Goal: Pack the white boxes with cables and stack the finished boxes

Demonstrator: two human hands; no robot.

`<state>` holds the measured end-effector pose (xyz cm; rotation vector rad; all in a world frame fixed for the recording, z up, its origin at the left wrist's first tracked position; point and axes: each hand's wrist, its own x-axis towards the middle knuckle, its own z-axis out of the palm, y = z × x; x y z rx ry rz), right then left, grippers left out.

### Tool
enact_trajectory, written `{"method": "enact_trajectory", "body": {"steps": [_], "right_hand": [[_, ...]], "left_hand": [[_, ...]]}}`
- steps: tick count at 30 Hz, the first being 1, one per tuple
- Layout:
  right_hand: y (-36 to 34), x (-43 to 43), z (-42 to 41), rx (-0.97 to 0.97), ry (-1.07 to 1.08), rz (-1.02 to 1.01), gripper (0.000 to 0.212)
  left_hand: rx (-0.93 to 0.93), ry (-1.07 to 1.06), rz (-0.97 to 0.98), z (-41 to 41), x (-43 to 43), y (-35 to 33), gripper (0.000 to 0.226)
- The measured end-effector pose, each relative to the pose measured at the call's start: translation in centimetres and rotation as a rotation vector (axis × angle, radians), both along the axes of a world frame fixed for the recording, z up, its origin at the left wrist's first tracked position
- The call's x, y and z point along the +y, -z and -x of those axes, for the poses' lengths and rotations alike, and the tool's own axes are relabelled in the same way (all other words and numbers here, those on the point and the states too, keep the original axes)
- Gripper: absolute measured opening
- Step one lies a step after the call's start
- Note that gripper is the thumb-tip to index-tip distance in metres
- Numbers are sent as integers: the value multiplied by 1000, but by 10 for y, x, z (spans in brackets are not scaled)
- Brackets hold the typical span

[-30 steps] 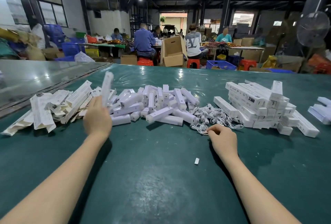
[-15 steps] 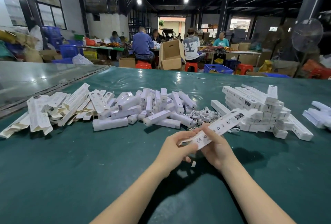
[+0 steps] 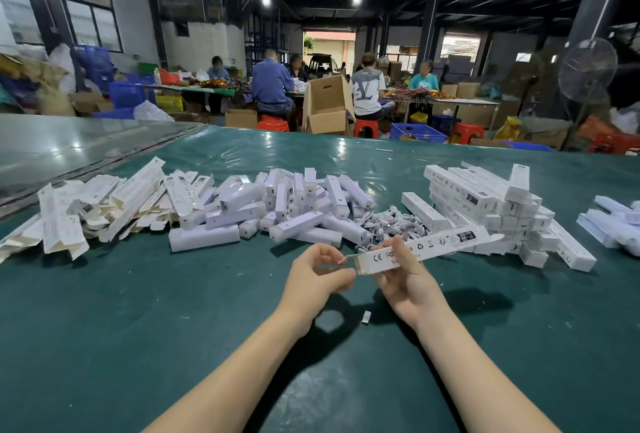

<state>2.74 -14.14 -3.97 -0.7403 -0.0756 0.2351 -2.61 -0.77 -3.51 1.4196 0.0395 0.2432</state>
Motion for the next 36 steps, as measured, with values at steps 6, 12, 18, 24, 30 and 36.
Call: {"method": "enact_trajectory", "body": {"steps": [6,12,18,24,30,36], "right_hand": [[1,8,4,-59,-68,60,35],[0,16,9,-86,-74,68,23],[-4,17,12,-39,-86,36,31],[-3,16,10,14,-83,113,19],[-5,12,12,14,-133,98,29],[-9,11,12,67,-155,26,33]], "left_hand": [[17,-1,272,0,-7,0,34],[-29,-127,329,1,-12,1,27],[-137,-144,5,4,-11,-2,23],[-300,-329,-375,6,2,-9,51],[-314,-83,-432,12,-1,-10,29],[-358,-45,-423,13,2,-11,32]]}}
